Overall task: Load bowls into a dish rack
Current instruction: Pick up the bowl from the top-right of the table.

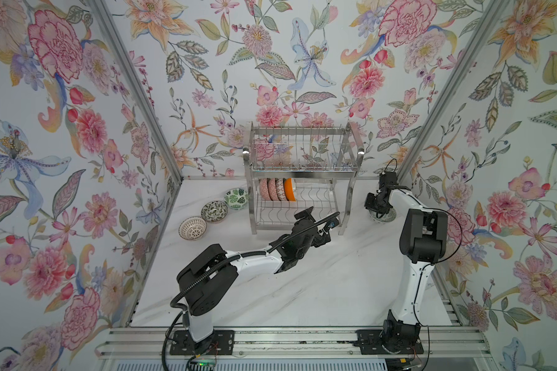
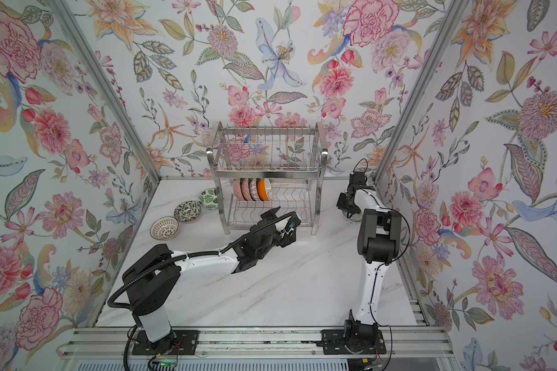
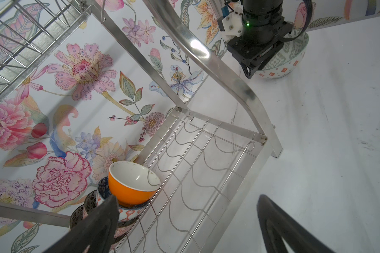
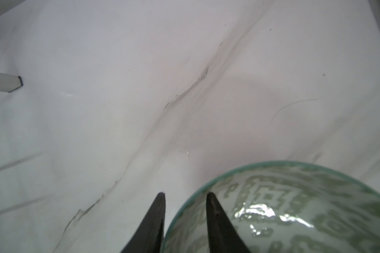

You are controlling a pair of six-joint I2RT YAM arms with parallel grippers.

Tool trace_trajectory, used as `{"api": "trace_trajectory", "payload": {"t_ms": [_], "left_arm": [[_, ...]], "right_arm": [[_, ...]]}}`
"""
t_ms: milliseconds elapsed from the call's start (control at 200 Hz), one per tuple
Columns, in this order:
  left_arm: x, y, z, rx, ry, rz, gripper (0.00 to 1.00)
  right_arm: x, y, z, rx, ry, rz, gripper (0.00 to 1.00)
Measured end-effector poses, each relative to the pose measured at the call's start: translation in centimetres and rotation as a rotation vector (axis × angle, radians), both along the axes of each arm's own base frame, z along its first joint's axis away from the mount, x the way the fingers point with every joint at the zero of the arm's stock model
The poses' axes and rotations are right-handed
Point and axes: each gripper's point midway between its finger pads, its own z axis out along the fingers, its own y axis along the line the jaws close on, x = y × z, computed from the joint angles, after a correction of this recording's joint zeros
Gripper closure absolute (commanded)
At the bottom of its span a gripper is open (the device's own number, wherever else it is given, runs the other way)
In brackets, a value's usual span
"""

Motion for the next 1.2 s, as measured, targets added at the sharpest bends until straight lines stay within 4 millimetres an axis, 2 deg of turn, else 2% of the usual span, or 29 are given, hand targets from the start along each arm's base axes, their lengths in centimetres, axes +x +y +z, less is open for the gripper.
{"api": "trace_trajectory", "payload": {"t_ms": [55,410,586,716,1036,1201], "left_arm": [[0.0,0.0,-0.1,0.003,0.001,0.000,0.01],[0.2,0.1,0.1,0.010,-0.009,0.009,0.01],[0.3,0.4,0.1,0.015,-0.014,0.026,0.01],[0.3,0.5,0.4,0.018,-0.021,0.025,0.01],[0.1,1.2,1.4,0.061,-0.068,0.024,0.01],[-0.6,1.1,1.6,0.080,-0.078,-0.025,0.01]], "right_arm": [[-0.2,-0.1,-0.4,-0.014,0.014,0.006,0.74],[-0.1,-0.6,1.1,-0.077,-0.003,0.006,1.00],[-1.0,-0.5,1.7,-0.078,-0.005,0.004,1.00],[-2.7,0.1,2.1,-0.053,0.006,0.013,1.00],[-7.5,3.4,2.9,0.043,0.038,0.063,1.00],[-9.8,4.9,4.4,0.080,0.026,0.089,1.00]]}}
